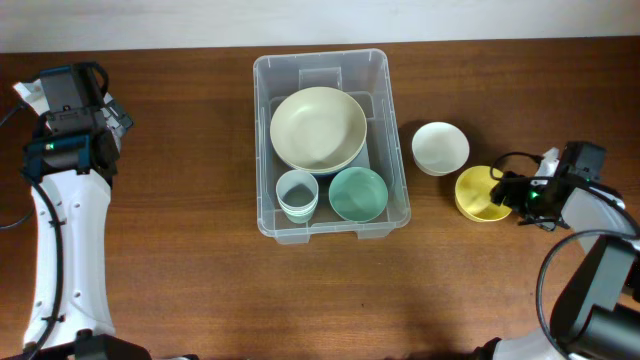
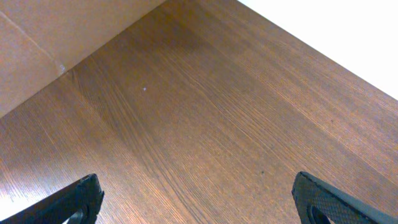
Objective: Pack container
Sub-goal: 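Lift the yellow bowl and carry it into the container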
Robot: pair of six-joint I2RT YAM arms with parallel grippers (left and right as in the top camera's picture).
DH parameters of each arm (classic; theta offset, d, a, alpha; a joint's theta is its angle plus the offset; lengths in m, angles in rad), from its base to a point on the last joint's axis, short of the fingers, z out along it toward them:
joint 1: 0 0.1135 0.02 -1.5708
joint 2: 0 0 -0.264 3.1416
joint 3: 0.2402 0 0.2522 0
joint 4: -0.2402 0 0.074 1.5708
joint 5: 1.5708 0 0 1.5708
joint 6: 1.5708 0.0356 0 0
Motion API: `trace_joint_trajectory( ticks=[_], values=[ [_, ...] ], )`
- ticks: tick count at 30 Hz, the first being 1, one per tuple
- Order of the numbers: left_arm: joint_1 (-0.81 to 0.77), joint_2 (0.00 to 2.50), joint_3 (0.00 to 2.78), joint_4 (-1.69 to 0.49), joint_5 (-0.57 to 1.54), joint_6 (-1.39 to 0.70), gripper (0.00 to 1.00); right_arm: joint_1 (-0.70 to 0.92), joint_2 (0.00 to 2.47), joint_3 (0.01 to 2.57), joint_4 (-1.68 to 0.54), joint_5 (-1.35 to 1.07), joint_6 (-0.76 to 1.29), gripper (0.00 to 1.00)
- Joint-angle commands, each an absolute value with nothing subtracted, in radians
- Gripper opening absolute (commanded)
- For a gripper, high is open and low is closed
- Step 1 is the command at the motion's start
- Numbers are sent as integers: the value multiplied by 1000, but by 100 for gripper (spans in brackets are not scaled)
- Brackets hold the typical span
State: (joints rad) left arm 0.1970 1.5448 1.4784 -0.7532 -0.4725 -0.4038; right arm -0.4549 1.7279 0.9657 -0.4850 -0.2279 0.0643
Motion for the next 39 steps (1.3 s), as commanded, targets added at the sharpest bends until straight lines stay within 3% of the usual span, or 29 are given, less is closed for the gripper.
trace_joint_trajectory(
  ticks=[1,5,10,14,15,25,31,39],
  values=[
    [204,1542,1489,-754,-487,-395,99,-458,1757,964,-465,-322,-14,89],
    [204,1542,1489,-754,-487,-395,99,-458,1791,964,-443,-318,-15,86],
    [204,1542,1489,-754,-487,-395,99,-458,1822,964,-429,-307,-15,66],
    [204,1542,1489,-754,-487,-395,99,-459,1837,964,-426,-303,-15,22],
    [204,1542,1489,-754,-487,-395,99,-459,1837,964,-425,-303,-15,4],
    [204,1542,1489,-754,-487,-395,99,-514,1777,1009,-499,-430,-27,4],
    [204,1542,1489,-754,-487,-395,99,-567,1598,1023,-520,-709,-48,3],
    [204,1542,1489,-754,-487,-395,99,-484,1335,1024,-527,-718,-15,4]
  ],
)
